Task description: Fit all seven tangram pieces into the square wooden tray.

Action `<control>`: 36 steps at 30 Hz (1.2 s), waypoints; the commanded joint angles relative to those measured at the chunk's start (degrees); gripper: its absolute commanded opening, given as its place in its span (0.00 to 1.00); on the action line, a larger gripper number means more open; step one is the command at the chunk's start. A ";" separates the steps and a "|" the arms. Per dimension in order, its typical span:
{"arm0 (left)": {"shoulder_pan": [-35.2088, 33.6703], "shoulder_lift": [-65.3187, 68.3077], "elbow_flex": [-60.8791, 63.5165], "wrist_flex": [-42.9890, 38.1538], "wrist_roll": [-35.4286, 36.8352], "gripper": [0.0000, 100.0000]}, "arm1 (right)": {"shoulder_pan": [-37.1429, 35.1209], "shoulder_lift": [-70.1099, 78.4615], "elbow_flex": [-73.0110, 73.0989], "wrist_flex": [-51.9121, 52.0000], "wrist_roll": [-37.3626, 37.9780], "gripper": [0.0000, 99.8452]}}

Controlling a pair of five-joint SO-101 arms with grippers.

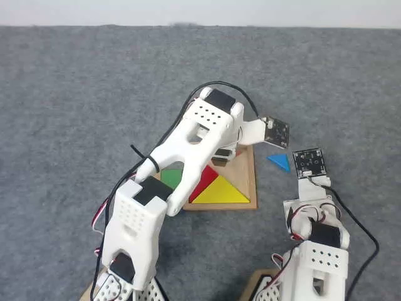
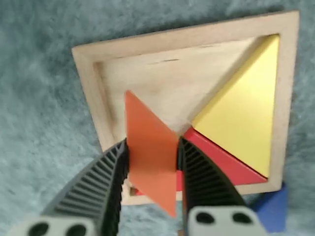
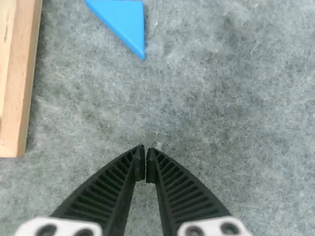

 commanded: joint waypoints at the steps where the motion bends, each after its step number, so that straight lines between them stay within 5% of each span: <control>1: -0.44 -0.79 -0.40 -1.14 -2.46 0.14 | -2.07 -0.84 -0.35 0.13 0.00 0.01; 25: -2.55 -2.11 -1.80 -0.53 -0.26 0.21 | -3.12 -0.66 -0.35 0.22 0.00 0.01; 36: -17.41 -22.07 -17.19 11.87 34.64 0.17 | -3.12 -0.48 -1.14 0.57 0.09 0.01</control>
